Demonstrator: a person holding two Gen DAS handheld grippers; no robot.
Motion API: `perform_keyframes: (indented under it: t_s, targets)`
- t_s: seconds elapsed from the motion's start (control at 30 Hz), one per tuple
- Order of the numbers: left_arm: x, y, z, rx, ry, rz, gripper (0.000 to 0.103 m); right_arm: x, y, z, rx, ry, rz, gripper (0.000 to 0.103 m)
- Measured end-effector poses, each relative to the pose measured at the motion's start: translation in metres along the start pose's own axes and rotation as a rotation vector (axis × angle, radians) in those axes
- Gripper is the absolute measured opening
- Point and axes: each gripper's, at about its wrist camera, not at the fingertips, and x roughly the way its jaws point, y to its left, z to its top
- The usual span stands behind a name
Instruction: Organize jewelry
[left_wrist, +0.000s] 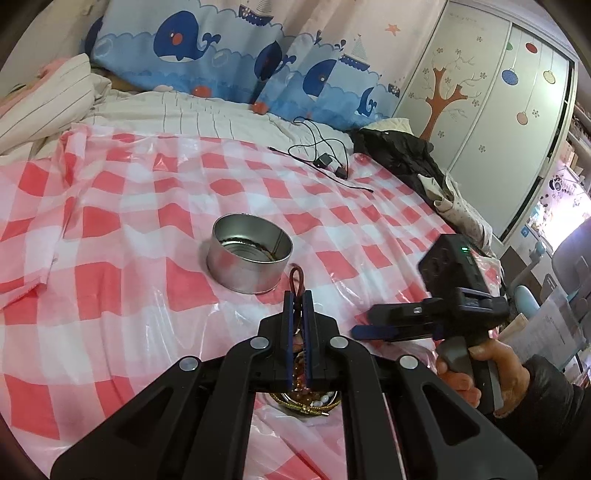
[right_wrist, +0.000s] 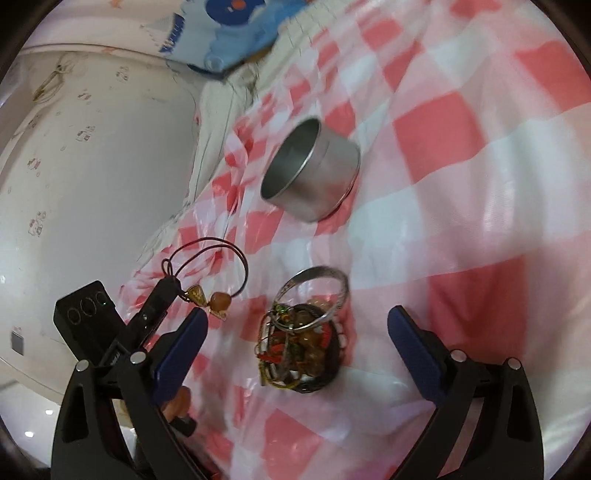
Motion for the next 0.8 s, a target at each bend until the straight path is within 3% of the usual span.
perform_keyframes:
  t_s: [0.23, 0.3, 0.37, 0.4, 0.5, 0.8]
  targets:
    - [-0.002, 0.002, -0.001, -0.007, -0.008, -0.008, 0.004, 0.032, -0.008, 0.016, 0.085, 0.07, 0.022, 0.063]
    - [-0.003, 0.003, 0.0, -0.01, -0.009, -0.007, 0.004, 0.033, -0.012, 0.019, 0.112, 0.06, 0.043, 0.038]
    - [-0.002, 0.003, -0.001, -0.013, -0.007, -0.007, 0.004, 0.034, -0.013, 0.017, 0.099, 0.056, 0.044, 0.019]
    - [-0.003, 0.004, -0.001, -0.012, -0.008, -0.006, 0.004, 0.034, -0.01, 0.015, 0.079, 0.057, 0.033, 0.015]
    - [-0.001, 0.004, -0.001, -0.013, -0.005, -0.003, 0.004, 0.025, -0.001, 0.012, 0.018, 0.019, 0.004, 0.01]
    - [0.01, 0.002, 0.009, -0.035, -0.011, -0.035, 0.004, -0.034, 0.045, 0.022, -0.176, -0.211, -0.078, 0.01]
